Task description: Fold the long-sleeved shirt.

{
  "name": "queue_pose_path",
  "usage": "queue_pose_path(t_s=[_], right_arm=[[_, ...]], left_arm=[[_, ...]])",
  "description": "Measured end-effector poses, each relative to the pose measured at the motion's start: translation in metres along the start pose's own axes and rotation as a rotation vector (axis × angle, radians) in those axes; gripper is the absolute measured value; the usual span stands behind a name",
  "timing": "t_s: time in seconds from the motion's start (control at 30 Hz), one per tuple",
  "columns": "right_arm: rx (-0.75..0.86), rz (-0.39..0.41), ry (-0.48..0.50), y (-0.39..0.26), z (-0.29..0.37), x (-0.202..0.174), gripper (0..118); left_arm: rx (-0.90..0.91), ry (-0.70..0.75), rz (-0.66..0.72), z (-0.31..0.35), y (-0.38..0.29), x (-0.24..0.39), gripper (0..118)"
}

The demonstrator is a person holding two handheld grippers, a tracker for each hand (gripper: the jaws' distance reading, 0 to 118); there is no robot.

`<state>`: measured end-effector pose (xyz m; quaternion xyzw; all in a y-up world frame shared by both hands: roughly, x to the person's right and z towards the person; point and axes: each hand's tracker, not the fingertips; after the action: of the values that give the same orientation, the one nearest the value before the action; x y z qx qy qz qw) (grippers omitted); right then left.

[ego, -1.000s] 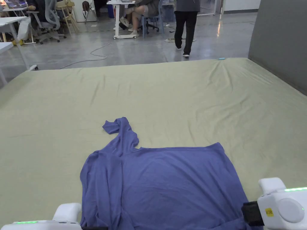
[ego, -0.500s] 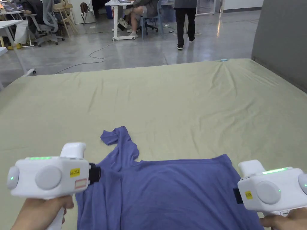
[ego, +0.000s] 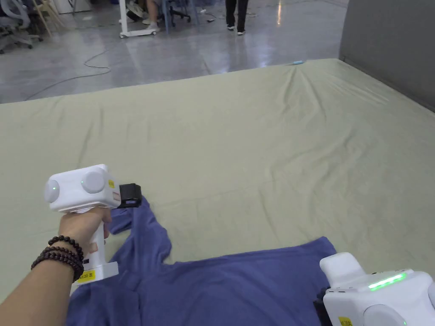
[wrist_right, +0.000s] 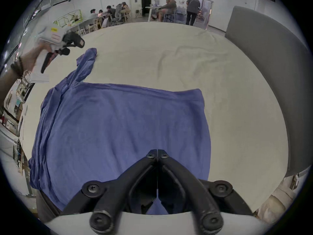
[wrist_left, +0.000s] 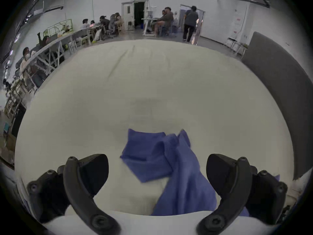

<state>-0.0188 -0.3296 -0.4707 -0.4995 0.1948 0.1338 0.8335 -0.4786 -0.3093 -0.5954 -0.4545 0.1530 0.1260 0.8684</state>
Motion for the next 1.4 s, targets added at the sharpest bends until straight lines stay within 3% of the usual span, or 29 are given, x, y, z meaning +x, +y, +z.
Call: queue_pose_path(t_s=[0.07,0.1,0.13,0.17,0.37,0.63,0.77,0.9,1.0,1.07,1.13,1.17,1.2,1.4], right_arm=[[-0.009,-0.008,-0.004,-0.001,-0.003,0.005,0],[-0.012,-0.015,-0.013,-0.002,-0.004,0.008,0],[-0.013,-0.022,-0.019,-0.003,-0.006,0.010,0],[-0.014,-0.027,-0.022,-0.004,-0.007,0.012,0],[-0.015,-0.053,-0.023,-0.011,0.006,0.018,0],[0.069,-0.061,-0.003,-0.025,0.056,0.014,0],[0.119,-0.060,0.018,-0.041,0.084,0.006,0],[0.156,-0.065,0.030,-0.063,0.116,-0.002,0],[0.172,-0.066,0.038,-0.077,0.131,-0.005,0],[0.177,-0.062,0.038,-0.084,0.138,-0.007,0],[0.179,-0.058,0.035,-0.089,0.142,-0.009,0],[0.180,-0.056,0.035,-0.091,0.143,-0.010,0],[0.180,-0.053,0.036,-0.093,0.145,-0.010,0],[0.183,-0.045,0.024,-0.101,0.148,-0.008,0]], left_arm=[[-0.021,-0.003,0.018,-0.014,0.000,0.003,108],[-0.041,-0.018,0.032,-0.021,-0.001,0.006,92],[-0.105,-0.030,0.028,-0.033,0.003,0.006,36],[-0.121,-0.005,0.022,-0.035,0.002,0.009,10],[-0.060,0.017,0.023,0.012,-0.003,0.013,10],[0.082,-0.049,-0.046,0.182,-0.076,-0.002,10],[0.043,-0.077,0.008,0.209,-0.147,-0.009,10],[-0.021,-0.027,0.055,0.204,-0.223,-0.013,10],[-0.119,-0.065,0.145,0.191,-0.267,-0.021,13],[-0.182,-0.069,0.208,0.172,-0.286,-0.034,30],[-0.216,-0.078,0.207,0.160,-0.294,-0.041,89],[-0.226,-0.094,0.197,0.157,-0.296,-0.045,102],[-0.212,-0.114,0.189,0.161,-0.301,-0.043,107],[-0.062,-0.156,0.150,0.211,-0.289,-0.054,107]])
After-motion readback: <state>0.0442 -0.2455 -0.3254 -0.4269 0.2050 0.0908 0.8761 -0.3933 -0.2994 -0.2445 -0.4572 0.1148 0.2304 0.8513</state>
